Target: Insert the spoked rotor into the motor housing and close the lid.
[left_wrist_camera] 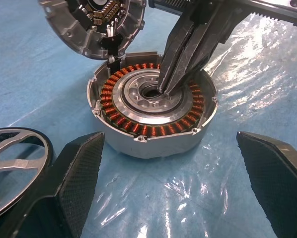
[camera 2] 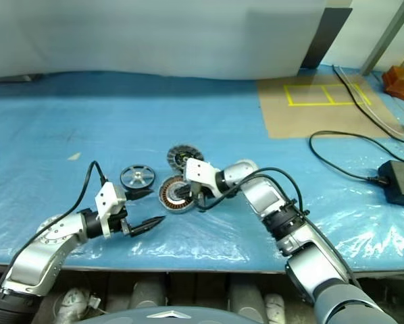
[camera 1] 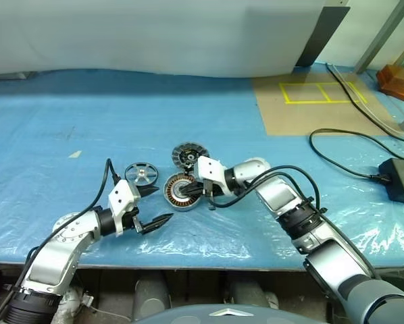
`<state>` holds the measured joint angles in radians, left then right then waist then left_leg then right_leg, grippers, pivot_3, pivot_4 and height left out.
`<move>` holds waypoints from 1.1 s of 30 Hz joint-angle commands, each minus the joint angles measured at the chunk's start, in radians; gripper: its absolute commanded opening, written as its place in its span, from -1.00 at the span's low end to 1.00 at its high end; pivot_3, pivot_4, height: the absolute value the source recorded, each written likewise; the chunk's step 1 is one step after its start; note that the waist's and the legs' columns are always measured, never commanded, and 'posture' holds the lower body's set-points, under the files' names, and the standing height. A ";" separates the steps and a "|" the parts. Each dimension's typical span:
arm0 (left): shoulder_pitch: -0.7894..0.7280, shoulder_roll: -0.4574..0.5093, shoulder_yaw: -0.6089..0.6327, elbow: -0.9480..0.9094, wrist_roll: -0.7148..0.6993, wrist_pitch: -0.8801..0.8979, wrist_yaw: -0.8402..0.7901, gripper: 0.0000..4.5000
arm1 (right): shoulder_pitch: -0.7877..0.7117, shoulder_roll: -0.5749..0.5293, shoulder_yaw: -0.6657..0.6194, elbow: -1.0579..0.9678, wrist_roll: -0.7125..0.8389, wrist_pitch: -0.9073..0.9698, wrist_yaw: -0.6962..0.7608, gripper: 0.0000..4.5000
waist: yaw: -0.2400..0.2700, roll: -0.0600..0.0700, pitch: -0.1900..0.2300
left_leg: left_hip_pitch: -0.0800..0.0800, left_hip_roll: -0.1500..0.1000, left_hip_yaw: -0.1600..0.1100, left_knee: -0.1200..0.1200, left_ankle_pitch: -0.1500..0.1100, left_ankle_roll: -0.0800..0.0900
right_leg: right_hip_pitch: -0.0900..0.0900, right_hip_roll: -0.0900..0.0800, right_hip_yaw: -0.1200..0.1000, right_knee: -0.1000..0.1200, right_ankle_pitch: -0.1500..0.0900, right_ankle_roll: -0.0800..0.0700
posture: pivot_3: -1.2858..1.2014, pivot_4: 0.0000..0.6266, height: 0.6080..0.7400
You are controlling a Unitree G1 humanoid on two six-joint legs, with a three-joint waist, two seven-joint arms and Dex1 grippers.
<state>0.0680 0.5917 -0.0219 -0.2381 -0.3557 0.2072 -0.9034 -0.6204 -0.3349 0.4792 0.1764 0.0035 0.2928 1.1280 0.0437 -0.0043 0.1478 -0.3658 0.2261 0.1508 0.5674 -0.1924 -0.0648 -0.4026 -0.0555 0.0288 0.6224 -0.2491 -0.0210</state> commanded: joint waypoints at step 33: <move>-0.754 0.312 -0.110 0.596 0.131 -0.067 -0.505 1.00 | 0.180 -0.118 -0.249 -0.267 0.315 0.337 -0.091 -0.99 | 0.029 -0.001 0.001 | -0.003 -0.001 0.000 -0.004 0.000 0.000 | -0.003 0.000 -0.001 0.000 0.002 0.004 | 0.03 -0.52 1.00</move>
<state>-0.6423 0.9040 -0.1092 0.3122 -0.2579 0.1928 -1.3590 -0.4570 -0.4410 0.2431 -0.0335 0.3010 0.6298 1.0421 0.0727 -0.0051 0.1486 -0.3691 0.2250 0.1504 0.5634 -0.1919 -0.0652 -0.4060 -0.0554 0.0273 0.6223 -0.2467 -0.0171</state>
